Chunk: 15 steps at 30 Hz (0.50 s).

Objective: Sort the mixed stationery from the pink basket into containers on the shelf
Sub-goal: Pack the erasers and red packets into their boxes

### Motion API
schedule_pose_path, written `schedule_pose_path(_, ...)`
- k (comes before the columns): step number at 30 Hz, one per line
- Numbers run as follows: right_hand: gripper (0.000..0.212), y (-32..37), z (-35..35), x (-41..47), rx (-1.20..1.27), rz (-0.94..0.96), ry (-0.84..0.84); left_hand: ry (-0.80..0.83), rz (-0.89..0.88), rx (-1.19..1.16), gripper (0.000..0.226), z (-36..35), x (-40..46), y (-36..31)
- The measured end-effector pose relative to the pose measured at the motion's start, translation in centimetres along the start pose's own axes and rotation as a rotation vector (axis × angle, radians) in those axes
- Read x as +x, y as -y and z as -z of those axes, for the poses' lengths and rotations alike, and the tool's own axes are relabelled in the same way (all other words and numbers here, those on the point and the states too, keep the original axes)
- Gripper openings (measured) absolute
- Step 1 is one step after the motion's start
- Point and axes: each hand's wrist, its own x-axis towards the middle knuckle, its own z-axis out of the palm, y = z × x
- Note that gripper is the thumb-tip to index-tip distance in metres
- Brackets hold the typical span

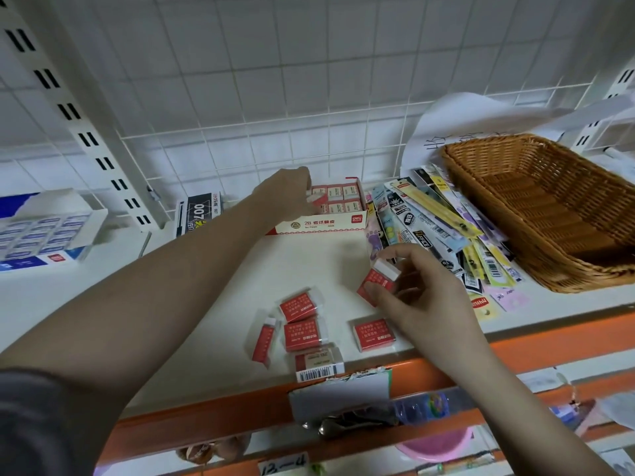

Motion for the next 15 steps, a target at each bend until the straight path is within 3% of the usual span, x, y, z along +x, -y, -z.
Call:
schedule_pose_path(5, 0.04, 0.2, 0.7, 0.4, 0.011, 0.033, -0.026, -0.076, -0.041, -0.162, 0.025, 0.2, -0.4, -0.6)
schedule_pose_path(11, 0.039, 0.9, 2.7, 2.4, 0.024, 0.058, -0.072, 0.028, -0.015, -0.047, 0.046, -0.5, -0.5, 0.5)
schedule_pose_path(15, 0.034, 1.6, 3.9, 3.4, 0.022, 0.07, -0.08, 0.107, -0.006, 0.076, 0.043, 0.4, -1.0, 0.3)
